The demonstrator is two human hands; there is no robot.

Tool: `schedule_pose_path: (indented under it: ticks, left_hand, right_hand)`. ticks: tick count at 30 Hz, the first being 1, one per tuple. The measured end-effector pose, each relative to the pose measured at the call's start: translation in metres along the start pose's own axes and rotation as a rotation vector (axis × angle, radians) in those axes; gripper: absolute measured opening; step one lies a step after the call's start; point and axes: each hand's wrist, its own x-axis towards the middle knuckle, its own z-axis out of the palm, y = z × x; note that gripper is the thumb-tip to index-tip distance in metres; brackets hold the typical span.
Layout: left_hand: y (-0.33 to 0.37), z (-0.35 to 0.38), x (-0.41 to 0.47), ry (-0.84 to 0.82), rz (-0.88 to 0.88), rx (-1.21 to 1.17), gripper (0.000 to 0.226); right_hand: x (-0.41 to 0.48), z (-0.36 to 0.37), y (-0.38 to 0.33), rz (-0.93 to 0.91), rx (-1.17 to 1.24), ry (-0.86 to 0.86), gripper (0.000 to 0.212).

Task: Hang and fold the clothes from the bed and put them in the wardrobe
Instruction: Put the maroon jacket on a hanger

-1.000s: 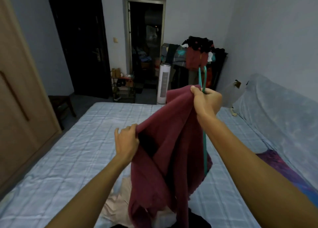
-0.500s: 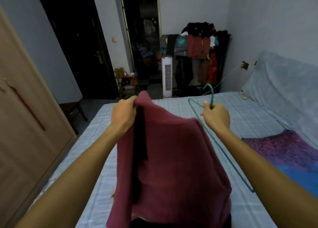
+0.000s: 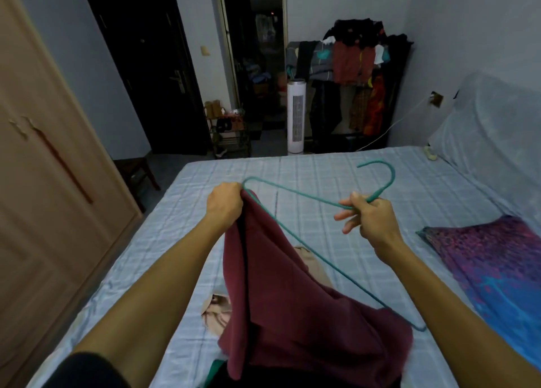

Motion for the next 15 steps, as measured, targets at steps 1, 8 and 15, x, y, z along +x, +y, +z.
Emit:
schedule_pose_path:
  ticks: [1, 8, 15]
  left_hand:
    - [-0.002, -0.002, 0.003, 0.005, -0.013, -0.007, 0.032]
    - [0.022, -0.014, 0.013, 0.048, 0.065, 0.077, 0.025]
    - [0.025, -0.039, 0.014, 0.097, 0.083, 0.117, 0.023]
  right_hand:
    - [-0.001, 0.0, 0.0, 0.015, -0.018, -0.038, 0.034]
    - [-0.001, 0.019, 0.024, 0.02, -0.184, -0.055, 0.033]
    - [0.0, 0.019, 0.023, -0.094, -0.365, 0.175, 0.028]
